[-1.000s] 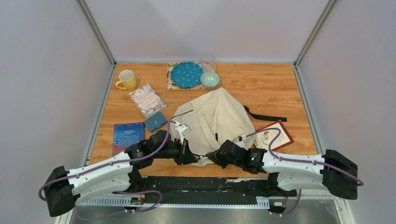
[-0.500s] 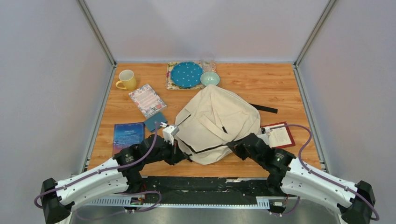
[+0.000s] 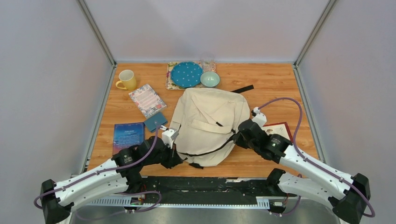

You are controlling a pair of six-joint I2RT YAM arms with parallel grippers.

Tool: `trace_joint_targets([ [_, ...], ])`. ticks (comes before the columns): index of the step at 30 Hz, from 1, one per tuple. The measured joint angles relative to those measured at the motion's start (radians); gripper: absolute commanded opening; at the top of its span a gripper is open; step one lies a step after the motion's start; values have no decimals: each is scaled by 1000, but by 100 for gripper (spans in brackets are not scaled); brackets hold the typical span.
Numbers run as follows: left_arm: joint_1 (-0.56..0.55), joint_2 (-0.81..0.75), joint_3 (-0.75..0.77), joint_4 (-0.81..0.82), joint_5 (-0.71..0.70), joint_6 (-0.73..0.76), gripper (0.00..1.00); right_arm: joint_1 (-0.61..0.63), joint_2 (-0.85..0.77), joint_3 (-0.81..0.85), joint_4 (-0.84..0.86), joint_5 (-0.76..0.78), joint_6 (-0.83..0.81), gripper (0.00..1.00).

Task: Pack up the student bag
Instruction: Unzip the student bag at the center of the board.

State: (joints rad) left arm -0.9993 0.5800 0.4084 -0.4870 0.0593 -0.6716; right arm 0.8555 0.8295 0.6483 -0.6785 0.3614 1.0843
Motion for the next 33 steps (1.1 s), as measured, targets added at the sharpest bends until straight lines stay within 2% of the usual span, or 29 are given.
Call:
trace_joint_targets([
  [5,0,46,0,40,117,35,0,-16,139,100,-31,11,-150,0],
  [6,0,56,0,50,130,42,0,-27,163,114,-35,7,-173,6],
  [7,0,64,0,59,142,45,0,-39,187,130,-43,2,-192,14],
  [8,0,71,0,68,150,48,0,-50,204,141,-47,-2,-204,48],
  [9,0,76,0,74,153,50,0,-60,214,149,-52,-6,-214,63],
  [10,0,80,0,80,157,50,0,-71,216,153,-61,-5,-222,73],
  [11,0,82,0,82,158,50,0,-78,210,153,-69,-5,-222,89],
  [14,0,92,-8,97,164,48,0,-92,137,145,-98,-24,-206,91],
  [17,0,101,-29,129,169,42,0,-92,-25,103,-108,-86,-159,91],
  [20,0,119,-37,147,175,40,0,-85,-188,18,-75,-177,-56,90],
  [23,0,143,-37,171,188,40,0,-34,-314,-142,31,-270,124,90],
  [27,0,157,-37,179,194,41,0,129,-311,-300,138,-290,336,90],
  [33,0,157,-37,197,195,38,0,348,-137,-322,340,-191,569,91],
])
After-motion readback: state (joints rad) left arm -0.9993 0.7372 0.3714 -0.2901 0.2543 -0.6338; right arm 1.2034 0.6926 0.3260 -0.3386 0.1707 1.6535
